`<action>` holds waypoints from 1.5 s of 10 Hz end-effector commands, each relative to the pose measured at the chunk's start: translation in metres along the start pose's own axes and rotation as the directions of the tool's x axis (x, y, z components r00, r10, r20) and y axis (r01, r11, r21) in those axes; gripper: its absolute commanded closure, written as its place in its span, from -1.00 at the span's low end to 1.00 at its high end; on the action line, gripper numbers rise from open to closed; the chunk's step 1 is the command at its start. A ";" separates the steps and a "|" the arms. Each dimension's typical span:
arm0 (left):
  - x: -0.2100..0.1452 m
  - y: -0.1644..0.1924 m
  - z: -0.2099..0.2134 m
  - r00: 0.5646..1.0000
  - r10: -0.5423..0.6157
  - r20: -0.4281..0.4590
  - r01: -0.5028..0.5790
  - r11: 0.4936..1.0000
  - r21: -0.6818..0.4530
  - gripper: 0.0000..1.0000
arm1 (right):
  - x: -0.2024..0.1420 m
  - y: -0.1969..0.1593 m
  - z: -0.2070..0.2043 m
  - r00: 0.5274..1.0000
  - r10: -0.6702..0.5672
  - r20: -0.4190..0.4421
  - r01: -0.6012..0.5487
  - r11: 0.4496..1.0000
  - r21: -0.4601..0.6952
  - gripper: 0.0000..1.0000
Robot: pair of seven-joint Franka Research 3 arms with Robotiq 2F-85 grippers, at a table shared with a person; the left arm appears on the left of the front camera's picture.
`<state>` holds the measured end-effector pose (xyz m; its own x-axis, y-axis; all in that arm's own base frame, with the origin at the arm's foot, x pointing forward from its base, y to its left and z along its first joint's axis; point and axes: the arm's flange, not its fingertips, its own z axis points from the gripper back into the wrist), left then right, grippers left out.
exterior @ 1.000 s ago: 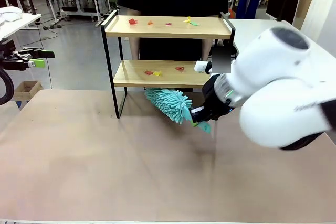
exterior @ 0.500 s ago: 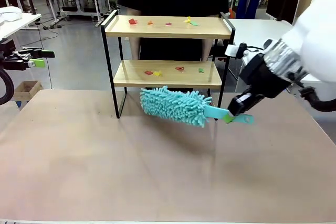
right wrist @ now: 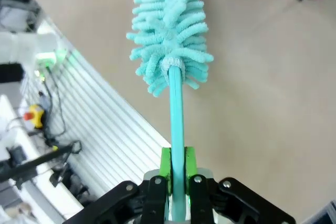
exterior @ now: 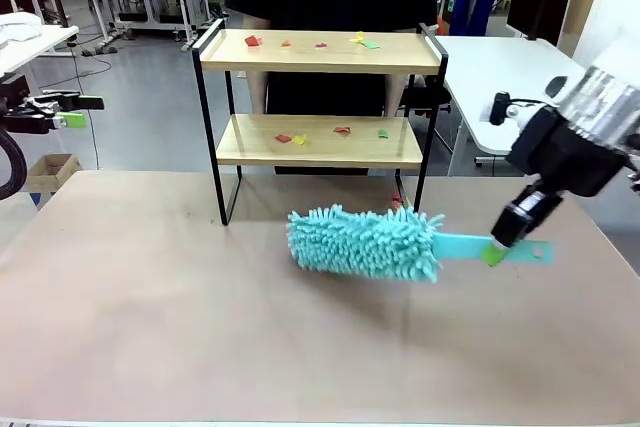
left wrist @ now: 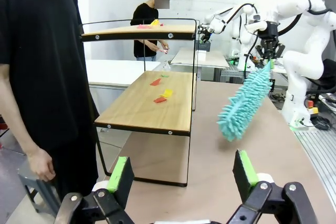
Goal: Clean the shelf.
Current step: Clean the specific section of the Shelf indicated by the human with the Duster.
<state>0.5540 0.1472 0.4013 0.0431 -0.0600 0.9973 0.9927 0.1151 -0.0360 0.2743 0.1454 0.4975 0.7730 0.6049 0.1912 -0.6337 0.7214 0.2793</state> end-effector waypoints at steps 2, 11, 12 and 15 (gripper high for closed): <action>0.003 -0.002 0.000 1.000 -0.006 0.002 0.006 1.000 0.002 -1.00 | -0.044 0.039 0.026 0.993 0.038 -0.111 -0.038 0.999 0.001 0.74; 0.003 -0.002 0.000 1.000 -0.006 0.002 0.006 1.000 0.002 -1.00 | -0.096 0.055 0.057 0.996 0.011 -0.088 -0.016 0.999 -0.052 0.74; 0.003 -0.002 0.000 1.000 -0.006 0.002 0.006 1.000 0.002 -1.00 | -0.096 0.055 0.057 0.996 0.011 -0.088 -0.016 0.999 -0.052 0.74; 0.003 -0.002 0.000 1.000 -0.006 0.002 0.006 1.000 0.002 -1.00 | -0.096 0.055 0.057 0.996 0.011 -0.088 -0.016 0.999 -0.052 0.74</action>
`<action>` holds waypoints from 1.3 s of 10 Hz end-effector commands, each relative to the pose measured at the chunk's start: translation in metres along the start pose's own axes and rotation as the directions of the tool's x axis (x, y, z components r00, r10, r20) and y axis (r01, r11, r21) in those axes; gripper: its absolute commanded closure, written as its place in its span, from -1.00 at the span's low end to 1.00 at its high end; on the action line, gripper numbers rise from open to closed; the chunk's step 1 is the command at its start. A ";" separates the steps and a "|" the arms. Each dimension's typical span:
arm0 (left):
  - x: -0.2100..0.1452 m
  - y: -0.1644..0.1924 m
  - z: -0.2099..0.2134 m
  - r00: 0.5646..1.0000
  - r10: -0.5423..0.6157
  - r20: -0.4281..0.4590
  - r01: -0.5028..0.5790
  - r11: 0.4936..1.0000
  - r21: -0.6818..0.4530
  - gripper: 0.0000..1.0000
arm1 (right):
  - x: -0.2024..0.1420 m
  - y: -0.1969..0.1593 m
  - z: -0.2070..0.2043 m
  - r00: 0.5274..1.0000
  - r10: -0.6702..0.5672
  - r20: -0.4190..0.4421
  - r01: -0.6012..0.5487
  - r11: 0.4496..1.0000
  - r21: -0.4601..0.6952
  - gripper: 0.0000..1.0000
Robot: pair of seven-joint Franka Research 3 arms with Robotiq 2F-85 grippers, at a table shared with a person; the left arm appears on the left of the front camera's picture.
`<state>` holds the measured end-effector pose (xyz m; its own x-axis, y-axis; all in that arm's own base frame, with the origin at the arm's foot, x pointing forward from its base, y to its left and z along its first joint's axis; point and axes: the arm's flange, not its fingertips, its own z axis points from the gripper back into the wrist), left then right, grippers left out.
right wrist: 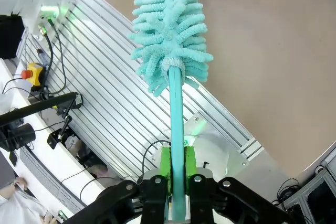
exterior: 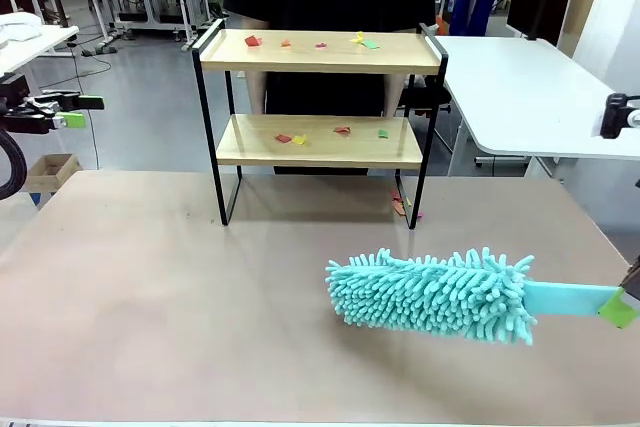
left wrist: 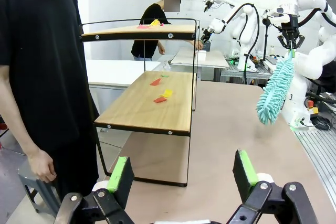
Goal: Clean the shelf.
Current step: Clean the specific section of the Shelf indicated by the human with the Duster.
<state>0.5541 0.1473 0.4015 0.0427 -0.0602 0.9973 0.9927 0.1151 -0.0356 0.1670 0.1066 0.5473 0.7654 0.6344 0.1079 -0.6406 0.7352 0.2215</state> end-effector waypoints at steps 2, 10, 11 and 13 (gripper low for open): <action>0.003 -0.002 0.000 1.000 -0.005 0.002 0.005 1.000 0.002 -1.00 | 0.001 0.001 0.000 1.000 0.009 0.001 -0.009 1.000 0.007 0.74; 0.003 -0.002 0.000 1.000 -0.005 0.002 0.005 1.000 0.002 -1.00 | 0.001 0.001 0.000 1.000 0.009 0.001 -0.009 1.000 0.007 0.74; 0.003 -0.002 0.000 1.000 -0.005 0.002 0.005 1.000 0.002 -1.00 | 0.001 0.001 0.000 1.000 0.009 0.001 -0.009 1.000 0.007 0.74; 0.003 -0.002 0.000 1.000 -0.005 0.002 0.005 1.000 0.002 -1.00 | 0.001 0.001 0.000 1.000 0.009 0.001 -0.009 1.000 0.007 0.74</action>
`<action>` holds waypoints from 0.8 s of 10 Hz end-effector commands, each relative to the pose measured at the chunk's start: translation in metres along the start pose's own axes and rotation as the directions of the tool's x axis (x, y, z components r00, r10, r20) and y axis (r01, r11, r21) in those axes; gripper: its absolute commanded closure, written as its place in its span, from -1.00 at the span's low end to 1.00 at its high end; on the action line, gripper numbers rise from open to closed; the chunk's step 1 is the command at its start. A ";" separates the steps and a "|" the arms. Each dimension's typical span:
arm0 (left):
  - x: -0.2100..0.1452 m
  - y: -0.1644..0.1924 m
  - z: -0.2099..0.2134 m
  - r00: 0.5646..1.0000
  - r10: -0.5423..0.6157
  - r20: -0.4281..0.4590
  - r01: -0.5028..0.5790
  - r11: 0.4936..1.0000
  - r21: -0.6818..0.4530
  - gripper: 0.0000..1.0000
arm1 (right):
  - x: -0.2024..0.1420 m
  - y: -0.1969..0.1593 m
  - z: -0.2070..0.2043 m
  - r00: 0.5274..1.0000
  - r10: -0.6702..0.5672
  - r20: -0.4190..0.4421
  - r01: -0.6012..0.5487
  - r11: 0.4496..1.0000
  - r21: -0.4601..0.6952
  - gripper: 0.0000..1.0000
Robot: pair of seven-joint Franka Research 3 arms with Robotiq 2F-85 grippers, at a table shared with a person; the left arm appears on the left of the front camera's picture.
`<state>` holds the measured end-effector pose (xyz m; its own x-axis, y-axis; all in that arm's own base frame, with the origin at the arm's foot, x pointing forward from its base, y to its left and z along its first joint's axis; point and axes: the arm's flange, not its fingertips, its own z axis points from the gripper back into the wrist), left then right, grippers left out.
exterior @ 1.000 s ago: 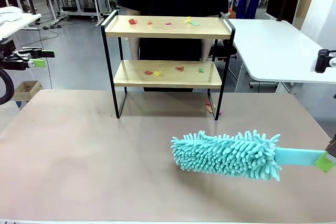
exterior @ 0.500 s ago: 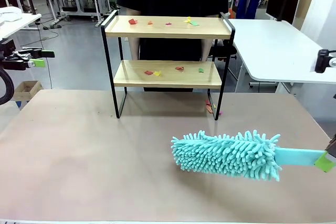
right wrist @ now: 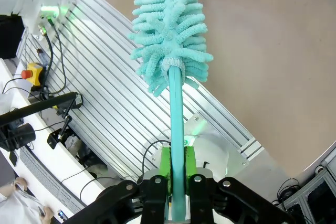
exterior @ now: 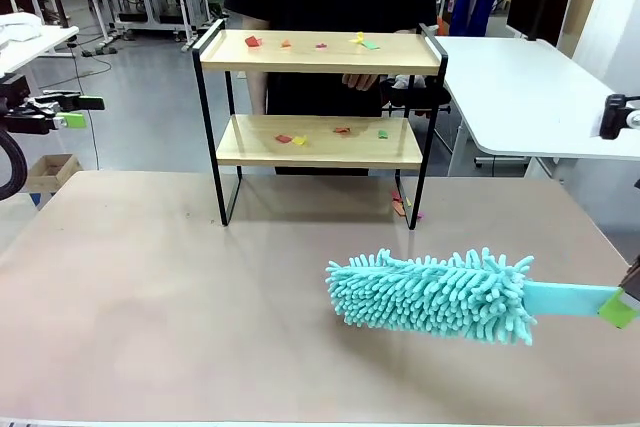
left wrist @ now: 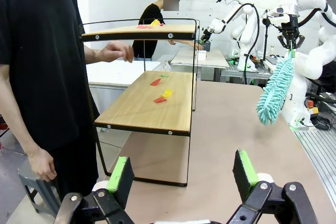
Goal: Clean the shelf.
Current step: Clean the specific section of the Shelf indicated by the human with the Duster.
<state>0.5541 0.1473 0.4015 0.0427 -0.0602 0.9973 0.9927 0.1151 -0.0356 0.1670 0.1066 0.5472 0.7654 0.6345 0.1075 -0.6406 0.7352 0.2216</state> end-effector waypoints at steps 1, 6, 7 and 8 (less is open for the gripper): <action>0.003 -0.002 0.000 1.000 -0.005 0.002 0.005 1.000 0.002 -1.00 | 0.001 0.001 0.000 1.000 0.009 0.001 -0.009 1.000 0.007 0.74; 0.003 -0.002 0.000 1.000 -0.005 0.002 0.005 1.000 0.002 -1.00 | 0.001 0.001 0.000 1.000 0.009 0.001 -0.009 1.000 0.007 0.74; 0.003 -0.002 0.000 1.000 -0.005 0.002 0.005 1.000 0.002 -1.00 | 0.001 0.001 0.000 1.000 0.009 0.001 -0.009 1.000 0.007 0.74; 0.003 -0.002 0.000 1.000 -0.005 0.002 0.005 1.000 0.002 -1.00 | 0.001 0.001 0.000 1.000 0.009 0.001 -0.009 1.000 0.007 0.74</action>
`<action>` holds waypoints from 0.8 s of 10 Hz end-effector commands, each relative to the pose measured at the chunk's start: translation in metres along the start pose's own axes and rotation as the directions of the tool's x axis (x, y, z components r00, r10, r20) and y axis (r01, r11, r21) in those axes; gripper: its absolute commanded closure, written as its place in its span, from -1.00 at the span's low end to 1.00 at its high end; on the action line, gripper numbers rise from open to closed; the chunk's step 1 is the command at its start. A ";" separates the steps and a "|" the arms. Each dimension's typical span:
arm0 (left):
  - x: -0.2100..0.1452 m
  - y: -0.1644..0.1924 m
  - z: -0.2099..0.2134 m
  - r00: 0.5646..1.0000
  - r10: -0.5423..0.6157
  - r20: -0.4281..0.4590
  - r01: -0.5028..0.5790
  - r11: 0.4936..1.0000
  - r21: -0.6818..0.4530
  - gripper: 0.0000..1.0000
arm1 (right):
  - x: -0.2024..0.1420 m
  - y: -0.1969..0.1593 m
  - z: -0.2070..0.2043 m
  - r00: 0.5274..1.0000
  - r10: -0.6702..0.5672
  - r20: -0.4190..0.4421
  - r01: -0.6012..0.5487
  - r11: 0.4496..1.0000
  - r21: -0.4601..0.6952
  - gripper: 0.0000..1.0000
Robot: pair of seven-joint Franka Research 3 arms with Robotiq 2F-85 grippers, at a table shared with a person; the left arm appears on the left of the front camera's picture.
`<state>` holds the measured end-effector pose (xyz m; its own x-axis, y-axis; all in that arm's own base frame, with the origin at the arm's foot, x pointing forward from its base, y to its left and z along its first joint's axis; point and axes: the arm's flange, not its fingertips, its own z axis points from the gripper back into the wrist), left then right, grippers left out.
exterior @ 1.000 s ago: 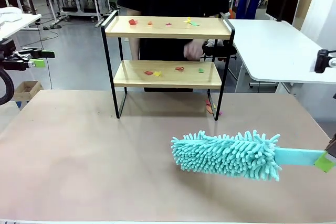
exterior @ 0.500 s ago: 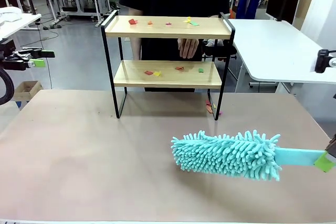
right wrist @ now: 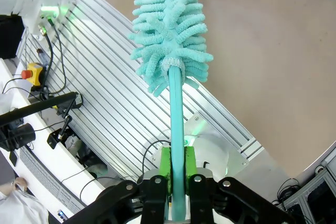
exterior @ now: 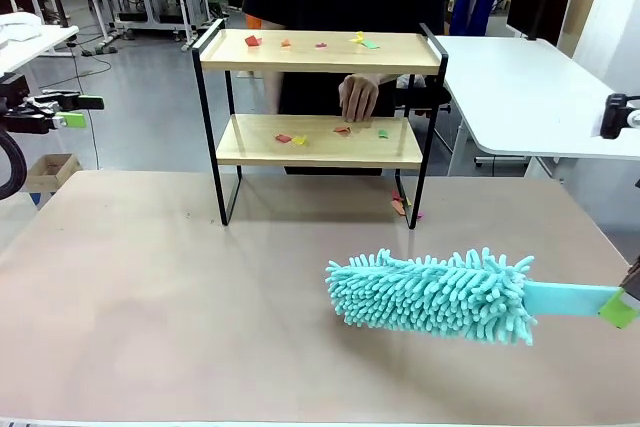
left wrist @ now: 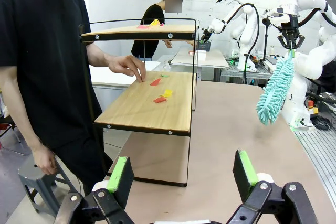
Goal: Clean the shelf.
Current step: Clean the specific section of the Shelf indicated by the human with the Duster.
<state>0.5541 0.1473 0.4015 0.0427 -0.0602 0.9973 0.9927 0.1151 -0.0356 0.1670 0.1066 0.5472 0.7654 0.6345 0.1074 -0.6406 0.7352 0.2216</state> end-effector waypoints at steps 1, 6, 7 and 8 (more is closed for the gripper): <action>0.003 -0.002 0.000 1.000 -0.005 0.002 0.005 1.000 0.002 -1.00 | 0.001 0.001 0.000 1.000 0.009 0.001 -0.009 1.000 0.007 0.74; 0.003 -0.002 0.000 1.000 -0.005 0.002 0.005 1.000 0.002 -1.00 | 0.001 0.001 0.000 1.000 0.009 0.001 -0.009 1.000 0.007 0.74; 0.003 -0.002 0.000 1.000 -0.005 0.002 0.005 1.000 0.002 -1.00 | 0.001 0.001 0.000 1.000 0.009 0.001 -0.009 1.000 0.007 0.74; 0.003 -0.002 0.000 1.000 -0.005 0.002 0.005 1.000 0.002 -1.00 | 0.001 0.001 0.000 1.000 0.009 0.001 -0.009 1.000 0.007 0.74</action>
<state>0.5541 0.1473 0.4015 0.0427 -0.0602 0.9973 0.9927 0.1151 -0.0356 0.1670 0.1066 0.5472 0.7654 0.6345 0.1074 -0.6406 0.7352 0.2216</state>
